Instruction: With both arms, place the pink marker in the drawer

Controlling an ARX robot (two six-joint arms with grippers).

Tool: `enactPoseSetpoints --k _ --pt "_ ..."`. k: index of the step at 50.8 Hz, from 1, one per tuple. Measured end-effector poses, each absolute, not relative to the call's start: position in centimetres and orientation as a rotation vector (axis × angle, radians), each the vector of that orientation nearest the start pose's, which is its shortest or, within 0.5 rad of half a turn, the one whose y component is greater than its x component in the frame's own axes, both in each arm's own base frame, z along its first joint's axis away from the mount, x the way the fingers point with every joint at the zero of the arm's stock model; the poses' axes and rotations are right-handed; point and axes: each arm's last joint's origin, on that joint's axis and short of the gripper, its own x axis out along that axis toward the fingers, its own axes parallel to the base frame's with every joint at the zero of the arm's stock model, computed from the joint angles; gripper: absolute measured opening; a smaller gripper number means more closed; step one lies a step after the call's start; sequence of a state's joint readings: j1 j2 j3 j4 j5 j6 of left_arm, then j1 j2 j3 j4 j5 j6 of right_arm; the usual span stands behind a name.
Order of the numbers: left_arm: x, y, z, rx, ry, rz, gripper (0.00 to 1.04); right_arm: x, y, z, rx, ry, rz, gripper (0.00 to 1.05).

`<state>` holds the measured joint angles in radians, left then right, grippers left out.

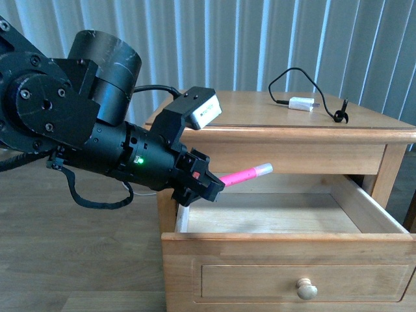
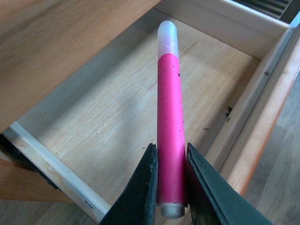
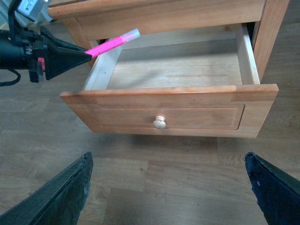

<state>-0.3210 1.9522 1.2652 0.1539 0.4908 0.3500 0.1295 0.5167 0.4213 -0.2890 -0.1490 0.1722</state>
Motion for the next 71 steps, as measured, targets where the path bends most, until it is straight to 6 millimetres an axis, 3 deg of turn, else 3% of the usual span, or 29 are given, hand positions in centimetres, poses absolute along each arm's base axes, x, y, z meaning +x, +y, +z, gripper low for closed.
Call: enactPoseSetpoints --k 4,10,19,28,42,51,62,71 --pt "40.1 -15.1 18.5 0.277 0.424 -0.862 0.15 12.8 2.1 23.4 0.173 0.408 0.241 0.96" --pt "40.1 -15.4 18.3 0.284 0.423 -0.830 0.39 12.8 2.1 23.4 0.173 0.408 0.241 0.96" --pt "39.8 -15.5 18.9 0.323 0.399 -0.621 0.76 12.8 2.1 23.4 0.173 0.408 0.241 0.96" --pt "37.9 -14.1 20.8 0.299 0.332 -0.444 1.01 12.8 2.1 23.4 0.173 0.408 0.241 0.96" --pt "32.9 -9.4 23.9 0.125 0.276 -0.248 0.99 12.8 2.1 23.4 0.173 0.408 0.241 0.96" --pt "25.8 -7.1 25.4 0.005 0.214 -0.211 0.99 12.8 2.1 23.4 0.173 0.408 0.241 0.96" --pt "18.4 -4.4 24.9 -0.084 0.187 -0.133 0.99 12.8 2.1 23.4 0.173 0.408 0.241 0.96" --pt "14.8 -2.4 23.9 -0.138 0.166 -0.050 0.99 12.8 2.1 23.4 0.173 0.408 0.241 0.96"
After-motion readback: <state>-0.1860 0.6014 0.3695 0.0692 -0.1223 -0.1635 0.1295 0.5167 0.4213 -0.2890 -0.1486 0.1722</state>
